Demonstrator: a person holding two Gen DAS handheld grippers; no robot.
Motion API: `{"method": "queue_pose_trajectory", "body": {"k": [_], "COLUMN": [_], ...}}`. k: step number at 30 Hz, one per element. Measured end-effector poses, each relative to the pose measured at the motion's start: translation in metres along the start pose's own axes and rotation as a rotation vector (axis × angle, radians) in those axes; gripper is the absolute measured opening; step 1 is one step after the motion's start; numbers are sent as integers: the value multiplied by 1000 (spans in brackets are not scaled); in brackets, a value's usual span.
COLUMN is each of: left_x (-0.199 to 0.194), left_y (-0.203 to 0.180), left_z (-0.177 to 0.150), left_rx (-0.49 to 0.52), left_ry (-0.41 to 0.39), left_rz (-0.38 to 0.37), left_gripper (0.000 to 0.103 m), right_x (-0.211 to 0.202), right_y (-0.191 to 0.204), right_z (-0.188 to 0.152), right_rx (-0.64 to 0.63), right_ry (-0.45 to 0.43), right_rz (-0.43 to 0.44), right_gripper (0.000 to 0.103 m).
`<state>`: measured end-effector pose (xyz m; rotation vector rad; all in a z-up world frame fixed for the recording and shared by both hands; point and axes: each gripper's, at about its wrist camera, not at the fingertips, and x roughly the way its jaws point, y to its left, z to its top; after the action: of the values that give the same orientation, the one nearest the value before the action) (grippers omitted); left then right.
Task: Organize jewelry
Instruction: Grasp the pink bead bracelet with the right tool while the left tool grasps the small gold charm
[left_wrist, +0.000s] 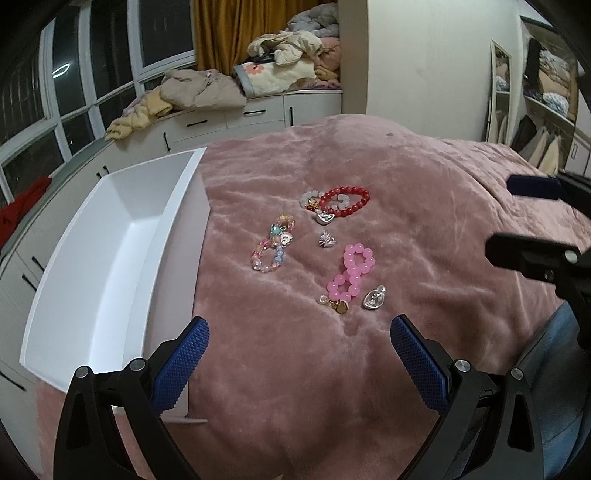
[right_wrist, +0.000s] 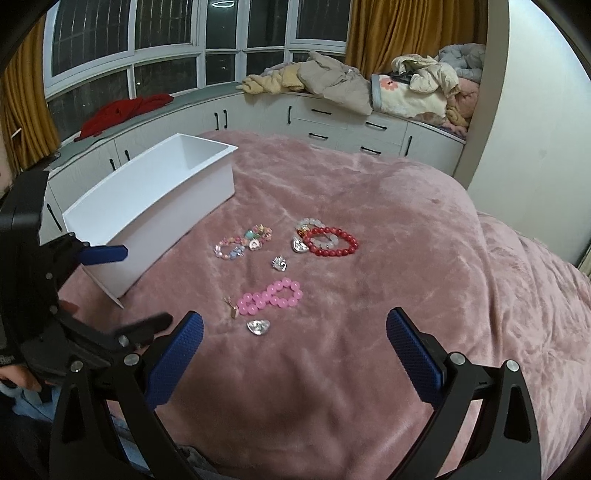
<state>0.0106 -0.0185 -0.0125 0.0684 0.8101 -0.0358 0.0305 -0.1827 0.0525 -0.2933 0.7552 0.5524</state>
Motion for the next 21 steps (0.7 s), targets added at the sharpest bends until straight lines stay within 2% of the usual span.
{"method": "queue_pose_trajectory", "body": {"k": [15, 21], "left_x": [33, 47], "left_y": [-9, -13], "left_z": [20, 23], "left_rx": [27, 55], "left_ry": [53, 72], "left_rz": [-90, -123], "left_gripper": [99, 99], "right_x": [34, 58], "right_y": [-30, -33], "right_z": [53, 73], "right_rx": [41, -27], "right_ry": [30, 45], "right_rz": [37, 47], "right_gripper": [98, 98]}}
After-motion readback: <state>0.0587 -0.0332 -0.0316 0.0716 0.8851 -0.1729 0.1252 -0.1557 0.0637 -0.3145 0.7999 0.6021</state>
